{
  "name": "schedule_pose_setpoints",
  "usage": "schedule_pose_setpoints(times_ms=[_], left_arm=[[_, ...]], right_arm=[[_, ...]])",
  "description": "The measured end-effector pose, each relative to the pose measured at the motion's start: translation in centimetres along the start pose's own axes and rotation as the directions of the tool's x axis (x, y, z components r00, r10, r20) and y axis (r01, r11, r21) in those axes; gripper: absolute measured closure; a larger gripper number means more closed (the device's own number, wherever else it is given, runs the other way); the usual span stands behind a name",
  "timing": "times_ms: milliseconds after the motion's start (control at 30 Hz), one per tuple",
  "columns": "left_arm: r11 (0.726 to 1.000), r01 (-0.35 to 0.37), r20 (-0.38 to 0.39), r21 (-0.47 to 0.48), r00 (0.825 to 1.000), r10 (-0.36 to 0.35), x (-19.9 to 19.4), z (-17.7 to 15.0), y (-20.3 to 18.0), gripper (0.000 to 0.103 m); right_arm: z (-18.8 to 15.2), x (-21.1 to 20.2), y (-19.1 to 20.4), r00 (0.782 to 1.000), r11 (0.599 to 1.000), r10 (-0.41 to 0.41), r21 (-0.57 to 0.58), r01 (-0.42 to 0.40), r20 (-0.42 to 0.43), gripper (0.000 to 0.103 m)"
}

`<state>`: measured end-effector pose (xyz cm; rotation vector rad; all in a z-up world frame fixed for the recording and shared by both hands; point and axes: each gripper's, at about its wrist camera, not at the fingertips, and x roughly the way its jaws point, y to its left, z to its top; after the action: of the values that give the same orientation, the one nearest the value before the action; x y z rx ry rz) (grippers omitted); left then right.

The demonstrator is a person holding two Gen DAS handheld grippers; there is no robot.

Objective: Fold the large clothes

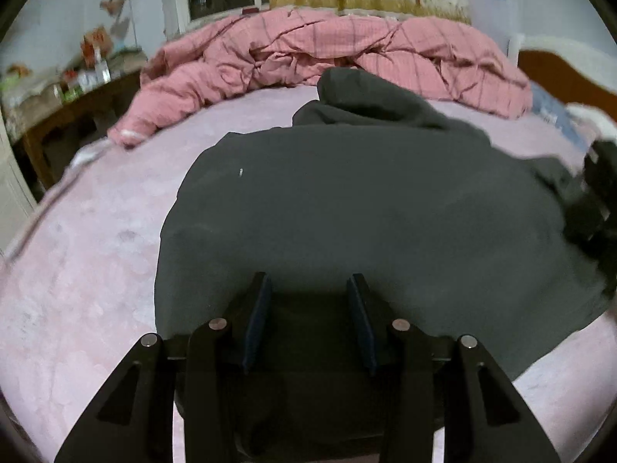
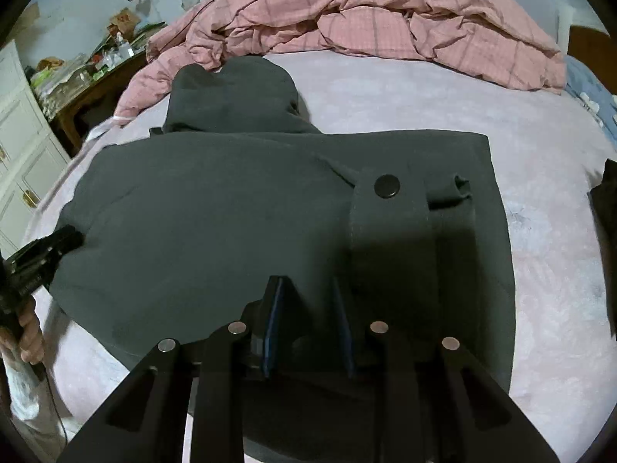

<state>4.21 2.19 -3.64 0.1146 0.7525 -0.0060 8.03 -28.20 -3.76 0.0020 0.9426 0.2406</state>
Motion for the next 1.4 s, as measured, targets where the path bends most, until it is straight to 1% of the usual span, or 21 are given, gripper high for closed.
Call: schedule_pose_setpoints(times_ms=[100, 167, 200, 267, 300, 400, 433, 533, 567, 633, 700, 733, 800, 833, 900, 967, 1067, 1167, 1233, 1267, 1400], left_arm=[[0.997, -0.010, 0.018, 0.081, 1.000, 0.009, -0.5, 0.4, -0.8, 0.064], [0.996, 0.037, 0.053, 0.078, 0.998, -0.041, -1.7, 1.0, -0.3, 0.062], [0.996, 0.066, 0.087, 0.059, 0.994, -0.071, -2.8, 1.2, -0.1, 0.061], [0.994, 0.103, 0.133, 0.035, 0.985, -0.107, -4.4, 1.4, 0.3, 0.057], [0.993, 0.115, 0.152, 0.028, 0.981, -0.118, -5.0, 1.5, 0.3, 0.056], [0.994, 0.111, 0.206, 0.019, 0.972, -0.113, -6.2, 1.3, 0.1, 0.055], [0.994, 0.111, 0.221, 0.024, 0.969, -0.113, -6.5, 1.2, -0.1, 0.055], [0.987, 0.154, 0.258, 0.047, 0.953, -0.161, -8.1, 0.9, -0.8, 0.046], [0.987, 0.153, 0.269, 0.051, 0.949, -0.162, -8.6, 0.9, -1.0, 0.042], [0.989, 0.135, 0.293, 0.054, 0.945, -0.145, -9.1, 0.8, -1.3, 0.041], [0.991, 0.120, 0.296, 0.059, 0.946, -0.133, -9.0, 0.8, -1.4, 0.041], [0.992, 0.111, 0.290, 0.051, 0.949, -0.121, -8.7, 0.9, -1.3, 0.041], [0.993, 0.115, 0.274, 0.025, 0.954, -0.118, -8.3, 0.8, -0.9, 0.041], [0.991, 0.130, 0.262, 0.011, 0.956, -0.128, -8.0, 0.9, -0.5, 0.041], [0.988, 0.153, 0.253, -0.016, 0.957, -0.144, -7.7, 1.1, 0.1, 0.041], [0.988, 0.150, 0.255, -0.035, 0.957, -0.137, -7.8, 1.1, 0.5, 0.041], [0.989, 0.139, 0.261, -0.056, 0.958, -0.120, -7.8, 1.1, 1.1, 0.041], [0.989, 0.119, 0.252, -0.089, 0.963, -0.093, -7.5, 0.9, 2.1, 0.041], [0.984, 0.131, 0.241, -0.117, 0.965, -0.099, -7.4, 0.8, 2.9, 0.041], [0.982, 0.139, 0.237, -0.126, 0.966, -0.106, -7.4, 0.8, 3.2, 0.041], [0.980, 0.140, 0.240, -0.142, 0.965, -0.103, -7.6, 0.4, 4.2, 0.041]], right_arm=[[0.1, -0.8, 0.1, 0.999, 0.999, -0.050, 0.000, 0.050, -0.001, 0.076], [-0.7, -3.7, 0.8, 0.990, 0.994, -0.106, -0.016, 0.107, 0.091, 0.072], [-1.5, -6.4, 0.9, 0.976, 0.993, -0.111, -0.020, 0.117, 0.190, 0.050], [-3.6, -9.6, 0.2, 0.950, 0.995, -0.100, 0.053, 0.088, 0.296, 0.023], [-4.6, -10.5, -0.3, 0.947, 0.994, -0.089, 0.093, 0.064, 0.309, 0.023], [-7.6, -11.8, -1.2, 0.959, 0.986, -0.034, 0.168, -0.014, 0.282, 0.023], [-8.7, -12.6, -1.0, 0.953, 0.985, -0.008, 0.166, -0.044, 0.302, 0.023], [-11.1, -14.0, -0.2, 0.940, 0.985, -0.021, 0.169, -0.039, 0.341, 0.023], [-11.8, -13.9, 0.0, 0.943, 0.981, -0.034, 0.191, -0.032, 0.332, 0.020], [-12.4, -12.8, -0.4, 0.952, 0.969, -0.038, 0.244, -0.039, 0.303, 0.019], [-12.4, -11.2, -1.8, 0.964, 0.941, -0.046, 0.336, -0.046, 0.260, 0.019], [-12.7, -10.1, -3.1, 0.972, 0.904, -0.042, 0.423, -0.061, 0.230, 0.019], [-13.6, -8.0, -6.0, 0.975, 0.796, 0.047, 0.581, -0.169, 0.219, 0.019], [-13.5, -7.5, -6.8, 0.969, 0.767, 0.074, 0.607, -0.207, 0.236, 0.019], [-12.8, -7.7, -7.6, 0.948, 0.737, 0.115, 0.615, -0.281, 0.296, 0.018], [-11.9, -6.8, -7.9, 0.907, 0.688, 0.218, 0.603, -0.405, 0.360, 0.014], [-11.0, -5.3, -8.1, 0.916, 0.657, 0.167, 0.652, -0.379, 0.365, 0.013], [-9.8, -4.8, -6.9, 0.924, 0.705, 0.088, 0.632, -0.322, 0.373, 0.010], [-9.3, -4.4, -5.6, 0.943, 0.745, 0.007, 0.627, -0.226, 0.332, 0.011], [-9.4, -4.7, -4.9, 0.953, 0.745, -0.055, 0.648, -0.159, 0.297, 0.015], [-11.4, -8.0, -4.3, 0.929, 0.679, -0.253, 0.734, -0.028, 0.269, 0.014]])
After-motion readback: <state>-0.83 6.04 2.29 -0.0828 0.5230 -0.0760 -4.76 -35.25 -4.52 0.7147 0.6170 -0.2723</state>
